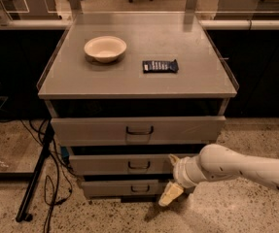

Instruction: Open middle drawer

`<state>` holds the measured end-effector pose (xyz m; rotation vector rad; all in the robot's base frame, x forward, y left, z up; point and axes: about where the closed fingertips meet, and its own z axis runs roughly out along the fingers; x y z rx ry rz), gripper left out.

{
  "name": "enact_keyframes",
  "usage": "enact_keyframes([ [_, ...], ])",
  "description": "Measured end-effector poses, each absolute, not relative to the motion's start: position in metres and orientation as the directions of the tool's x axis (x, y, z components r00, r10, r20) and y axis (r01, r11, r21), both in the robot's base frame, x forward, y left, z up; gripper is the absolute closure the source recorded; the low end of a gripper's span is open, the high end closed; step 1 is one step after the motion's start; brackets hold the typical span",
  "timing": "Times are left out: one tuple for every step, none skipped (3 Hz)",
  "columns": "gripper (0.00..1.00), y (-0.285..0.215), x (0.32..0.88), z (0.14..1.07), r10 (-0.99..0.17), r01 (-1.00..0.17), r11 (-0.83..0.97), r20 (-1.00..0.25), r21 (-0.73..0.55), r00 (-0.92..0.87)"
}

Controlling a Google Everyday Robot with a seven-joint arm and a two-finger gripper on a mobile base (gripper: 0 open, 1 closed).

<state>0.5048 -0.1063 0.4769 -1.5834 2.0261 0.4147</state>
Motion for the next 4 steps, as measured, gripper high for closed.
enact_keyframes([
  [0.0, -0.107, 0.535, 0.46, -0.802, -0.95, 0.274, -0.58, -0.149, -0.14],
  [0.0, -0.107, 0.571, 0.45, -0.805, -0.939, 0.279, -0.582, -0.201, -0.114],
  [0.0, -0.111, 0.604, 0.442, -0.804, -0.927, 0.286, -0.587, -0.243, -0.095],
  [0.0, -0.125, 0.62, 0.416, -0.776, -0.918, 0.34, -0.613, -0.207, -0.149],
])
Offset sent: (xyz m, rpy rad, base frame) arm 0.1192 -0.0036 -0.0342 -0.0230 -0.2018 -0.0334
